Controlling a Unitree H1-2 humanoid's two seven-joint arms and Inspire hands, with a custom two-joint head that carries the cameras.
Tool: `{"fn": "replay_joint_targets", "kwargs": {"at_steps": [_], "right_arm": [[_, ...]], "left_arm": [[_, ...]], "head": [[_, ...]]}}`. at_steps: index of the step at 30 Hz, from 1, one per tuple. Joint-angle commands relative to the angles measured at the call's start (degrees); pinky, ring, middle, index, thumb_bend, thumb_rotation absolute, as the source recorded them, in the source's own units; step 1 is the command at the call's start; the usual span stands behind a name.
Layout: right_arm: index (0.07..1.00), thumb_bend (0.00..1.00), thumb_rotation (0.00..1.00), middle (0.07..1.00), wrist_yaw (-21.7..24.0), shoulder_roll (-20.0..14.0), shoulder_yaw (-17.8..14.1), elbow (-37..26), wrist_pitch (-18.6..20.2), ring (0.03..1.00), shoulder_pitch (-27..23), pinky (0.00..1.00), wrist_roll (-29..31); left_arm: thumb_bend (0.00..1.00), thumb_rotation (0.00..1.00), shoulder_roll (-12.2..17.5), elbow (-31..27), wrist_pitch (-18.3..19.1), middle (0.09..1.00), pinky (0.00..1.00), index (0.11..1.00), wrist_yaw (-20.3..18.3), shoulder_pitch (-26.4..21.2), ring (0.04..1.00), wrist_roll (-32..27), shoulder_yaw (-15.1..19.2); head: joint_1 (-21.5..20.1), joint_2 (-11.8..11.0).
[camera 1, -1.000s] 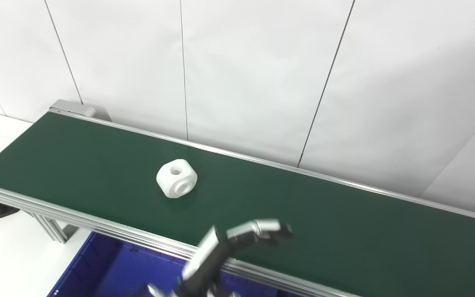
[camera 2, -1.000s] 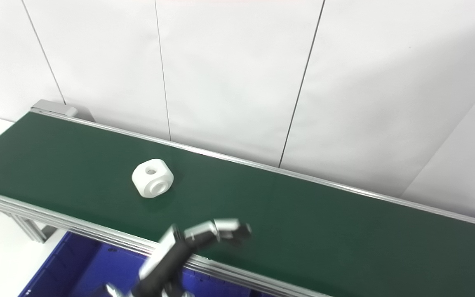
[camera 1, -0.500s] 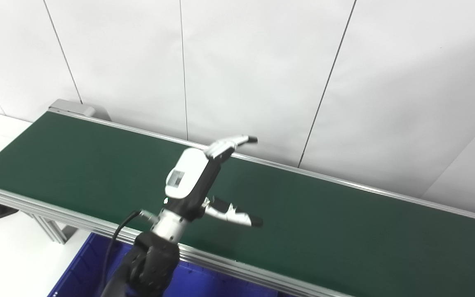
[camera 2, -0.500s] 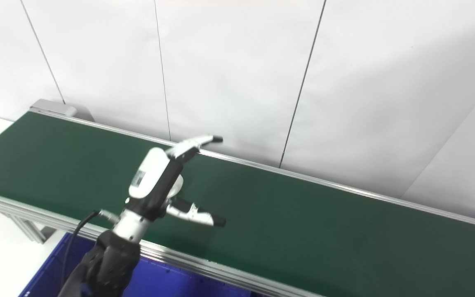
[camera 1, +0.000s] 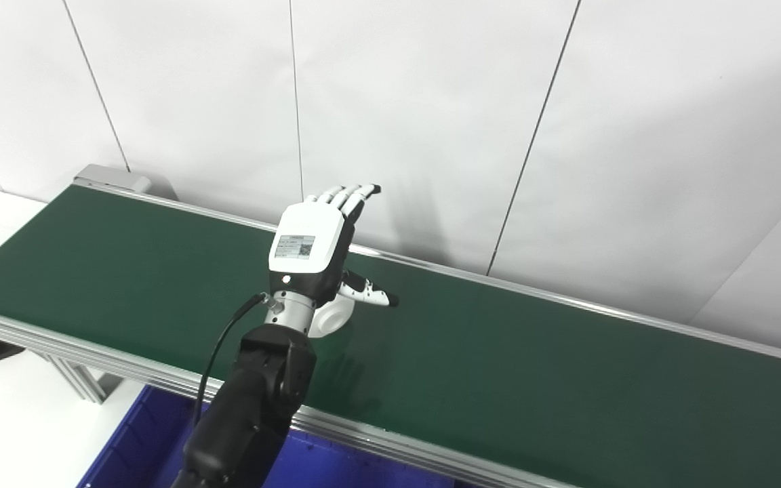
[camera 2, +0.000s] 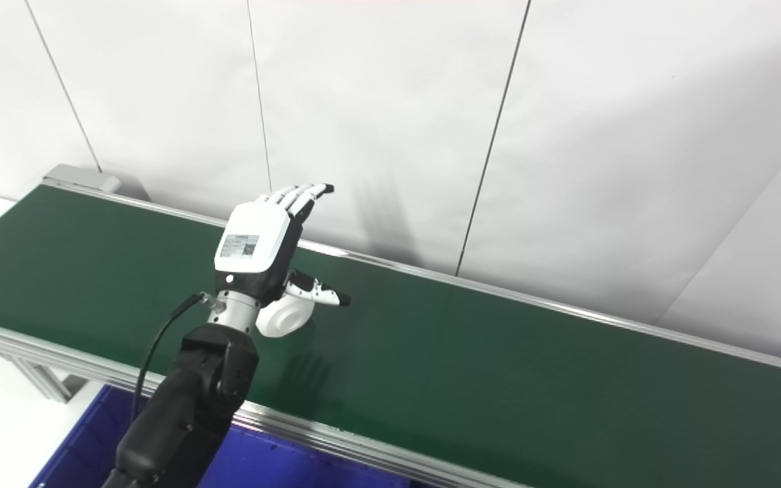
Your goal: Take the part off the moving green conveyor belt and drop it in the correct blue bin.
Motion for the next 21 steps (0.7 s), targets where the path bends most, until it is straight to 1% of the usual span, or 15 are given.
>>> {"fn": "replay_joint_targets", "kwargs": {"at_steps": [1,4,7,10,13,16,18,21], "right_arm": [[1.0,0.86,0.91,1.0,0.8,0.4,-0.6,-0.8,-2.7,1.0,-0.1,1.0,0.6],[1.0,0.87,0.91,1.0,0.8,0.7,-0.7,-0.7,-2.7,1.0,-0.1,1.0,0.2],[1.0,0.86,0.91,1.0,0.8,0.8,-0.7,-0.9,-2.7,1.0,0.1,1.0,0.0],[1.0,0.86,0.9,1.0,1.0,0.9,-0.7,-1.0,-2.7,1.0,0.2,1.0,0.2],[1.0,0.84,0.9,1.0,1.6,1.0,-0.7,-0.8,-2.7,1.0,0.1,1.0,0.6],[1.0,0.85,0.9,1.0,1.9,1.1,-0.8,-0.8,-2.7,1.0,0.1,1.0,0.6],[1.0,0.86,0.9,1.0,2.1,1.2,-0.9,-1.0,-2.7,1.0,0.3,1.0,0.6],[1.0,0.87,0.9,1.0,2.1,1.3,-1.1,-1.4,-2.7,1.0,0.5,1.0,0.3]], "left_arm": [[1.0,0.34,-0.7,1.4,3.5,0.853,0.83,0.845,2.4,-3.1,0.855,1.8,-0.6],[1.0,0.32,-1.4,4.5,7.3,0.861,0.85,0.843,3.2,-4.2,0.864,1.7,-1.1],[1.0,0.3,-1.2,6.7,8.5,0.873,0.86,0.849,3.3,-4.7,0.877,0.3,-1.7],[1.0,0.31,-0.4,8.4,9.2,0.883,0.86,0.858,2.1,-5.1,0.886,-0.1,-2.5],[1.0,0.34,0.2,9.4,9.9,0.89,0.86,0.868,0.0,-4.9,0.896,-1.1,-3.6],[1.0,0.34,0.5,9.4,10.8,0.893,0.88,0.875,-1.3,-4.6,0.901,-2.2,-4.6],[1.0,0.35,0.7,9.1,12.0,0.9,0.89,0.882,-3.4,-4.3,0.908,-2.7,-5.3],[1.0,0.36,0.9,8.9,13.2,0.892,0.87,0.877,-4.9,-3.9,0.896,-2.9,-6.4]], "head": [[0.0,0.1],[-0.3,0.2],[-0.5,0.3],[-0.7,0.5],[-0.8,0.7],[-0.9,0.8],[-1.0,1.0],[-1.1,1.3]]}}
